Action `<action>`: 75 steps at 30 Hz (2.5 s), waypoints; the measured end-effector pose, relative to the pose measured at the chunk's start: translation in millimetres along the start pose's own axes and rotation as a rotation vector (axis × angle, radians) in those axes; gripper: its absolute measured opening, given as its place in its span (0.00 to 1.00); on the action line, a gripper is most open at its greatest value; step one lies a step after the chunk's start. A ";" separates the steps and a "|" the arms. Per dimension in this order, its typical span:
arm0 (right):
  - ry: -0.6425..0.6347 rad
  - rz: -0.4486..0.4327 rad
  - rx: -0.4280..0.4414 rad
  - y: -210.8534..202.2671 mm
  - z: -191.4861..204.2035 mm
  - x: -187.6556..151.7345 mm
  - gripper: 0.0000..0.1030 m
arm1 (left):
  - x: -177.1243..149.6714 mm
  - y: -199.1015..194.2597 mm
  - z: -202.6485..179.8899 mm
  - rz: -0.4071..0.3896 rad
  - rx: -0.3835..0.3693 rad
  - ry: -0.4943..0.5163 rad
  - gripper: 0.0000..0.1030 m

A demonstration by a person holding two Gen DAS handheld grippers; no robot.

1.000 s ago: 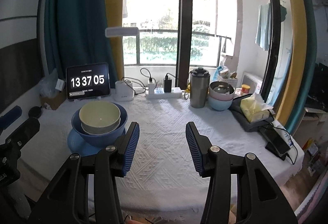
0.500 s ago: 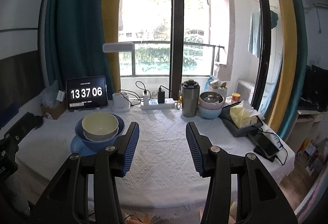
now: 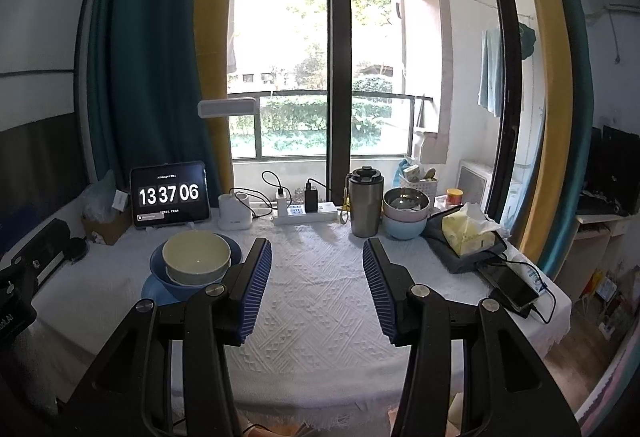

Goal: Organize plates and bowls

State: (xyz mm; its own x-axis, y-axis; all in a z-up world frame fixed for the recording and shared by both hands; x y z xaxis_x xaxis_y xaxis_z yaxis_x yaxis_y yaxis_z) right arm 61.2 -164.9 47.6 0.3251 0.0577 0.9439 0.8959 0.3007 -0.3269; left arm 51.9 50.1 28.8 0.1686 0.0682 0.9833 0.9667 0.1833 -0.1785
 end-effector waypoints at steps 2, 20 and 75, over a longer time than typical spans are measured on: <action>0.003 0.001 0.001 0.2 -0.5 0.2 0.49 | -0.3 1.0 0.3 0.005 0.001 -0.003 0.90; 0.004 0.007 0.003 3.3 -0.2 -3.5 0.49 | -2.9 1.3 2.2 0.020 0.000 -0.013 0.90; 0.009 0.014 0.003 4.3 0.4 -6.9 0.49 | -5.6 0.4 3.4 0.021 0.002 -0.015 0.90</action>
State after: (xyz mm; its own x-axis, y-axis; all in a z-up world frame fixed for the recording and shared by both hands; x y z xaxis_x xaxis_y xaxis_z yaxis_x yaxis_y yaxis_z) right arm 62.6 -163.7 39.8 0.3400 0.0530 0.9389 0.8904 0.3032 -0.3396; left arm 50.7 53.1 23.1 0.1860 0.0873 0.9787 0.9626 0.1835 -0.1993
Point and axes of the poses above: each gripper's, at about its wrist camera, not at the fingertips, and y roughly the way its jaws point, z to its left, x to its top, the point moved 4 cm from there along y, roughly the way its jaws point, and after that the axes turned 15 degrees about x, right-handed, at the moved point
